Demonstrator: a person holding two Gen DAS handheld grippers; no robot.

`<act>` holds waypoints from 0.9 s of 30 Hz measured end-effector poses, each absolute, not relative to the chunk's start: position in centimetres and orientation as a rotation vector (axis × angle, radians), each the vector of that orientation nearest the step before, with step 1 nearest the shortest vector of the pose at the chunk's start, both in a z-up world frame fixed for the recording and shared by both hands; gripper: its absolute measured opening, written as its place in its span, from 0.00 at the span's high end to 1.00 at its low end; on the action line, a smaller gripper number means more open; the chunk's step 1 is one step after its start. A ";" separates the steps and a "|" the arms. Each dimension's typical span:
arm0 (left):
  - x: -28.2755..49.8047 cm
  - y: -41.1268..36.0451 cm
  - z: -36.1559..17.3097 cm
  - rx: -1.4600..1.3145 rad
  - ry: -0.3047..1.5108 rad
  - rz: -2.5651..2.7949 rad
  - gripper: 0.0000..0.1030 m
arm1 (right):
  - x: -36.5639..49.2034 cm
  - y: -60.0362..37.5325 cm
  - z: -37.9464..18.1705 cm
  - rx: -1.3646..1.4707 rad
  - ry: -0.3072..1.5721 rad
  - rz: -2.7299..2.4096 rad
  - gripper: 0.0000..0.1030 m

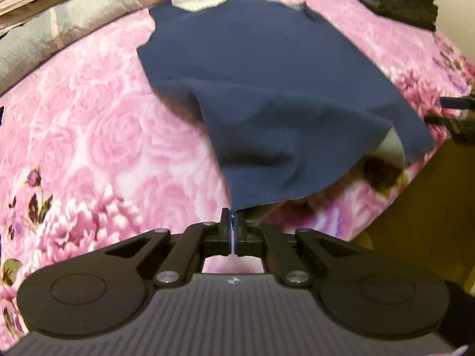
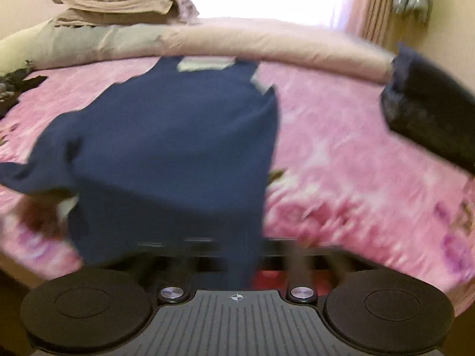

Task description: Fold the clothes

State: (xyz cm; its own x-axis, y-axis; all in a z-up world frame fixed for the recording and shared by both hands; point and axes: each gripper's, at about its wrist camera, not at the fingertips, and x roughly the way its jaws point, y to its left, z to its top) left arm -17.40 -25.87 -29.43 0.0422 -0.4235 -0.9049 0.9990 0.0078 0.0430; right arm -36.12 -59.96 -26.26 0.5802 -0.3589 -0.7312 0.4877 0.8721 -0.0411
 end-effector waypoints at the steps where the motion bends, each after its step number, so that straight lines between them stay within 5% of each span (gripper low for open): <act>1: -17.5 -25.8 -29.8 0.919 0.858 -1.352 1.00 | -36.5 -59.1 -26.5 0.205 0.810 -0.492 0.18; 5: -17.8 -25.4 -30.7 0.967 0.860 -1.370 1.00 | -37.7 -57.6 -27.7 0.631 0.781 -0.394 0.18; 11: -17.5 -25.4 -30.8 0.975 0.862 -1.381 1.00 | -38.8 -57.8 -33.2 1.478 0.489 -0.354 0.18; 19: -17.1 -25.1 -31.2 1.012 0.853 -1.403 1.00 | -39.4 -61.0 -36.4 1.752 0.195 -0.461 0.18; 27: -17.3 -25.3 -31.8 1.015 0.870 -1.402 1.00 | -40.0 -63.8 -36.5 1.765 0.138 -0.481 0.41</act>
State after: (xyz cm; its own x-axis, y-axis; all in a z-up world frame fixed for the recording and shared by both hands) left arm -17.32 -25.27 -31.82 0.0148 -0.3563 -0.9343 0.9953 -0.0843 0.0480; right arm -39.95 -63.79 -36.45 0.9060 -0.1619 -0.3911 0.3448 -0.2534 0.9038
